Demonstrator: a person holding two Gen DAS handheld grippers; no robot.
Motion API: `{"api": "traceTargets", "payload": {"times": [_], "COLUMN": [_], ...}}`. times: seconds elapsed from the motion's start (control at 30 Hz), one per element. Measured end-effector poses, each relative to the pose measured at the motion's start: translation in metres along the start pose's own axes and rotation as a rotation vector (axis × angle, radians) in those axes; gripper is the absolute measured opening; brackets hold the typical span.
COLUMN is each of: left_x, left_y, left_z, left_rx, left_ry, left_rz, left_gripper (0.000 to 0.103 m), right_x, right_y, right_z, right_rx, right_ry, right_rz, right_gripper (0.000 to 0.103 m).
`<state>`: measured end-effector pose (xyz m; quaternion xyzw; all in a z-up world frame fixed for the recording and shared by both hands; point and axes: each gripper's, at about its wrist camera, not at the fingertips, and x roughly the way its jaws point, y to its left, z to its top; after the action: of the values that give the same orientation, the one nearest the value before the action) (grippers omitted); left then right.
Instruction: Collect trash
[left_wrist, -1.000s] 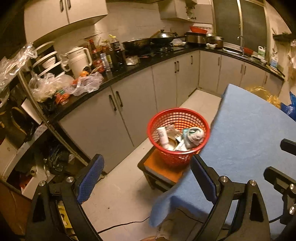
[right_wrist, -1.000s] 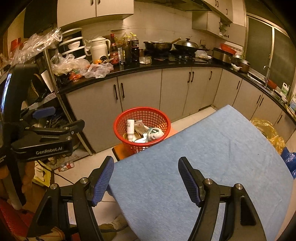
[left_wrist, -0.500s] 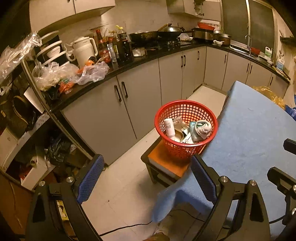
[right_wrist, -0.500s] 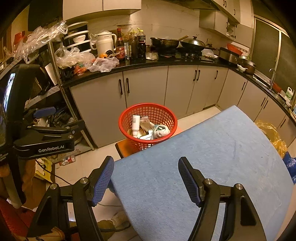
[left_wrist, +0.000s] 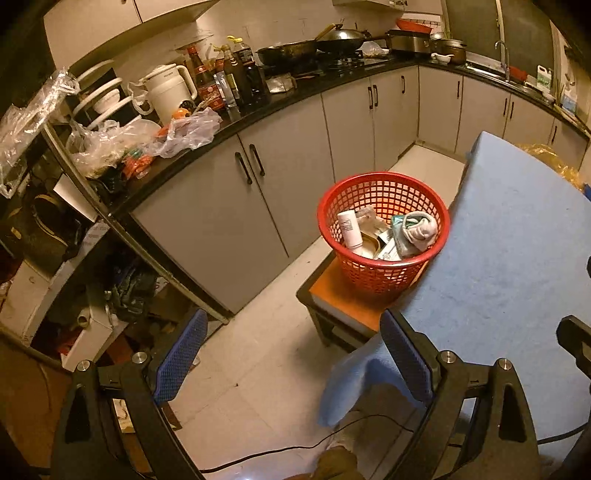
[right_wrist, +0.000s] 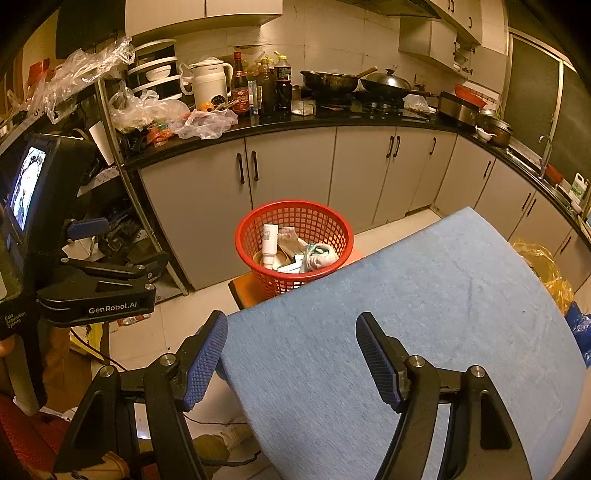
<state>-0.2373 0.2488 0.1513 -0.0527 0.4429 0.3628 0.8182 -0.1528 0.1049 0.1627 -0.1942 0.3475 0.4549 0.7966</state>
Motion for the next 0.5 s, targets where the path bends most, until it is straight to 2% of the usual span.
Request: {"api": "traceTargets", "payload": {"times": [0.17, 0.5], "left_x": [-0.001, -0.004], "left_y": [-0.007, -0.017], "left_z": [-0.002, -0.003], "left_rx": [0.03, 0.05], "left_ry": [0.004, -0.007], "left_rz": [0.024, 0.011], "left_gripper": [0.094, 0.094], "right_x": [0.0, -0.001], "right_y": [-0.001, -0.009], "right_z": [-0.001, -0.007], "right_rx": [-0.001, 0.022], "right_ry": [-0.001, 0.004], "right_rz": [-0.001, -0.022], "right_gripper": [0.076, 0.076]}}
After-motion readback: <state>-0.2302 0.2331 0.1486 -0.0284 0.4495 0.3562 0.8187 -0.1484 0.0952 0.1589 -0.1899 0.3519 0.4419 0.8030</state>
